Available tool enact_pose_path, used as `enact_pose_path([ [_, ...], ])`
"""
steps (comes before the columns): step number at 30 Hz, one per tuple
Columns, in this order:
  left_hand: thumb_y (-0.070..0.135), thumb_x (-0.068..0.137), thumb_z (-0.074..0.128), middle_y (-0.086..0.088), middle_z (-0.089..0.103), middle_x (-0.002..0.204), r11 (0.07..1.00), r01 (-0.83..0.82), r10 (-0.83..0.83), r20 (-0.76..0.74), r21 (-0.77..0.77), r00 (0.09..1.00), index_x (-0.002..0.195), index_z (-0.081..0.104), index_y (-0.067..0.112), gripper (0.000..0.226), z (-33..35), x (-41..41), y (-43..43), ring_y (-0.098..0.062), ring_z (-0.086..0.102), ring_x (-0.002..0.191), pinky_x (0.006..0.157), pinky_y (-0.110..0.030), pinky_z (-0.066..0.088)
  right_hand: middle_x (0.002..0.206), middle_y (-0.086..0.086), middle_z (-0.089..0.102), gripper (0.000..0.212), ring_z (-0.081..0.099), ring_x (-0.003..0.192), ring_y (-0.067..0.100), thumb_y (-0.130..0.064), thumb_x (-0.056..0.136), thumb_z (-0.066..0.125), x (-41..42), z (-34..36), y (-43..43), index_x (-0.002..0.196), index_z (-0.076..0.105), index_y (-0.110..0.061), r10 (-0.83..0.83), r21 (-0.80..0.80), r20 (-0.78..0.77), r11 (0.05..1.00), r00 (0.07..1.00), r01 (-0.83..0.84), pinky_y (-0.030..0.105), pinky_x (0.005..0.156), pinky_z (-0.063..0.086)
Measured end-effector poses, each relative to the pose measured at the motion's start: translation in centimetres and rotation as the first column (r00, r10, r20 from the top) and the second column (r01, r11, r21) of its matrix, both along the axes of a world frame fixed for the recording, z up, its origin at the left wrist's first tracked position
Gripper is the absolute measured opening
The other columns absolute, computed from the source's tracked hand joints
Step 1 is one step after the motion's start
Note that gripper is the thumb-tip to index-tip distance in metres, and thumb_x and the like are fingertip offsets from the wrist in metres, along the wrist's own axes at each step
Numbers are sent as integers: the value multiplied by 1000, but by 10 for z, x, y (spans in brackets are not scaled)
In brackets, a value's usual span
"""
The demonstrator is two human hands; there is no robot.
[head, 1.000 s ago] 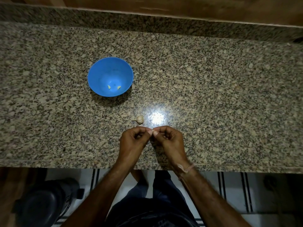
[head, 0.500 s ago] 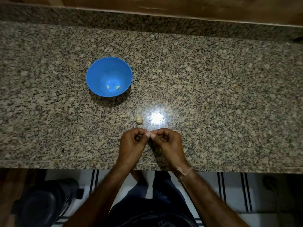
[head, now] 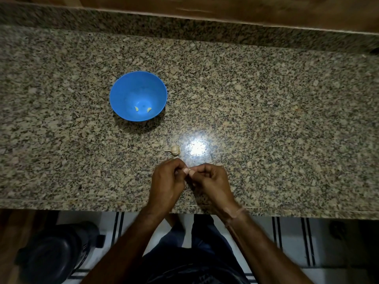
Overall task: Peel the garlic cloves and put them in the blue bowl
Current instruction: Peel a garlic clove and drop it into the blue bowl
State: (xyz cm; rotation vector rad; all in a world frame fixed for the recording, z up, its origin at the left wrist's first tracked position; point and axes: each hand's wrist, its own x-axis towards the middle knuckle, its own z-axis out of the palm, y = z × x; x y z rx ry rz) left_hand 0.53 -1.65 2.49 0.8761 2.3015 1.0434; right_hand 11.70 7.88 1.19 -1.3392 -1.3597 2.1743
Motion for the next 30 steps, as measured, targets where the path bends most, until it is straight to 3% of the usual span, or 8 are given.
enact_pose_path([
  [2,15,98,64,9,64,72,1000,-5,6,125,-4,992,82,64,21,16,-1,1,-1,-5,59,69,59,-18,42,87,12,79,4,76,87,34,-12,91,79,1,4,3,89,80,-9,87,207,35,974,996,-93,44,81,64],
  [6,18,105,55,7,60,74,1000,-28,30,223,-12,974,87,58,18,18,0,7,2,-1,54,67,57,-16,37,91,2,81,5,78,90,22,-12,93,78,-1,8,10,96,82,-11,151,274,65,948,986,-163,37,84,63],
  [10,21,106,54,3,66,78,991,-131,134,323,-32,937,89,64,16,20,2,6,5,0,57,68,58,-15,40,95,-2,81,10,77,94,16,-11,94,77,-1,12,2,102,81,-13,141,369,44,918,989,-147,33,85,62],
  [14,25,105,57,5,62,67,994,-105,110,307,-33,945,80,64,17,26,5,10,5,-6,56,61,56,-22,42,88,-4,78,10,75,86,12,-8,97,71,2,11,3,95,80,-12,119,529,83,836,989,-145,28,79,60],
  [16,30,103,61,4,68,72,995,-99,103,276,-28,955,84,68,16,24,7,13,6,-9,63,67,60,-24,47,84,-4,77,13,73,82,12,-6,98,69,1,13,5,91,78,-12,75,536,90,837,993,-111,25,75,58],
  [19,30,97,70,7,72,76,985,-172,170,285,-18,943,88,72,18,16,12,15,7,-2,67,72,62,-14,50,82,-5,76,13,73,81,12,-9,98,70,1,13,5,88,77,-13,32,513,110,854,993,-85,22,72,57],
  [23,24,94,75,8,76,77,983,-183,164,322,29,933,87,76,22,7,14,12,6,-7,72,74,71,-30,59,82,-3,77,11,74,81,16,-15,98,72,3,8,5,87,77,-15,18,460,134,884,991,-78,35,74,61],
  [30,19,96,72,-1,74,72,974,-217,177,379,66,908,85,76,17,12,11,15,6,-22,72,70,66,-40,59,80,-3,76,10,73,77,14,-14,97,73,3,9,5,88,76,-12,20,475,174,874,985,-101,27,70,58],
])
